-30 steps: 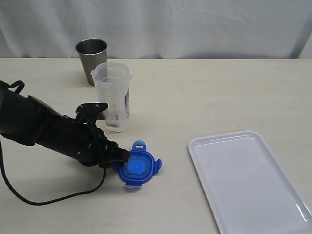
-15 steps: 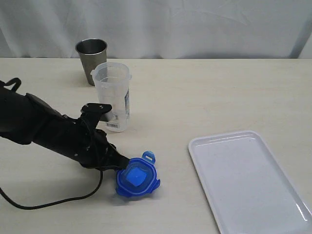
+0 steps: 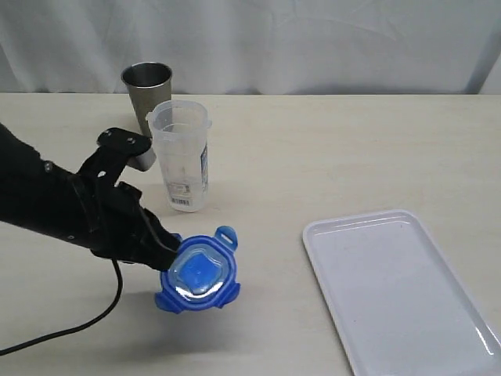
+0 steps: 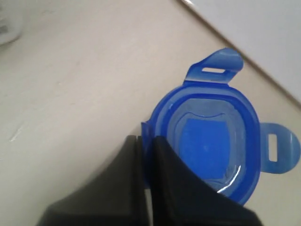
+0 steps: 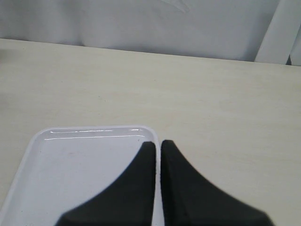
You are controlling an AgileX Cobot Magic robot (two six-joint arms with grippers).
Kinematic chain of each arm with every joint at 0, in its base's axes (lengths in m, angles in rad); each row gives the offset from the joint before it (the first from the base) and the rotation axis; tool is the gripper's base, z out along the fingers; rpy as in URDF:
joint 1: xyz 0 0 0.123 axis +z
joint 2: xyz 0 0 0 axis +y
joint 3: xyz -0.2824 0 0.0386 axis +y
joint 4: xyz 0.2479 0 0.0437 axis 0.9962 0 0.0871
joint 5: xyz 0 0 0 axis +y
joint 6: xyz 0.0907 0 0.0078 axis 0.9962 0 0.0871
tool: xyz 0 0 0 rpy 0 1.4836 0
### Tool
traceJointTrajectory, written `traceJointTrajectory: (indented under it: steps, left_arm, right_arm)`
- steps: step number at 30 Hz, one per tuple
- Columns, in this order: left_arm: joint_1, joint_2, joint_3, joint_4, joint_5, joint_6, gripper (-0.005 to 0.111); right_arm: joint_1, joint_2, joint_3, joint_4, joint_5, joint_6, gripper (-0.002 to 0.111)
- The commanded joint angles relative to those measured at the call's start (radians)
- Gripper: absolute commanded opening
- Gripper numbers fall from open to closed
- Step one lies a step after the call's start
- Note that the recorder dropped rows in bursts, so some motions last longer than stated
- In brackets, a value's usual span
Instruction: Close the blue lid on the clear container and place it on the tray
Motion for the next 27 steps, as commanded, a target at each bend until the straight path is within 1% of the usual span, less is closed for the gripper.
traceJointTrajectory:
  steps: [1,3,6,9,13,19,22,27]
  left_arm:
    - [-0.007,-0.02,0.083,0.257,-0.191,-0.286,0.0]
    - [-0.007,-0.02,0.128,0.406,-0.263,-0.453,0.0]
    - [-0.007,-0.018,0.172,0.526,-0.333,-0.628,0.0]
    - [-0.007,-0.018,0.184,0.536,-0.346,-0.689,0.0]
    - [-0.007,-0.013,0.184,0.536,-0.325,-0.763,0.0]
    - [-0.007,0.082,0.184,0.536,-0.342,-0.856,0.0]
    - [-0.007,0.128,0.184,0.529,-0.356,-0.856,0.0]
    - [-0.007,0.134,0.184,0.529,-0.358,-0.856,0.0]
  right_arm:
    - [-0.006,-0.005,0.004,-0.004,-0.003,0.0,0.004]
    - [-0.006,-0.005,0.004,-0.004,-0.003,0.0,0.004]
    - [-0.006,-0.005,0.004,-0.004,-0.003,0.0,0.004]
    - [-0.006,-0.005,0.004,-0.004,-0.003,0.0,0.004]
    - [-0.006,-0.005,0.004,-0.004,-0.003,-0.002,0.004]
    - [-0.006,-0.005,0.004,-0.004,-0.003,-0.002,0.004]
    - [-0.006,-0.005,0.004,-0.004,-0.003,-0.002,0.004]
    - [-0.006,-0.005,0.004,-0.004,-0.003,-0.002,0.004]
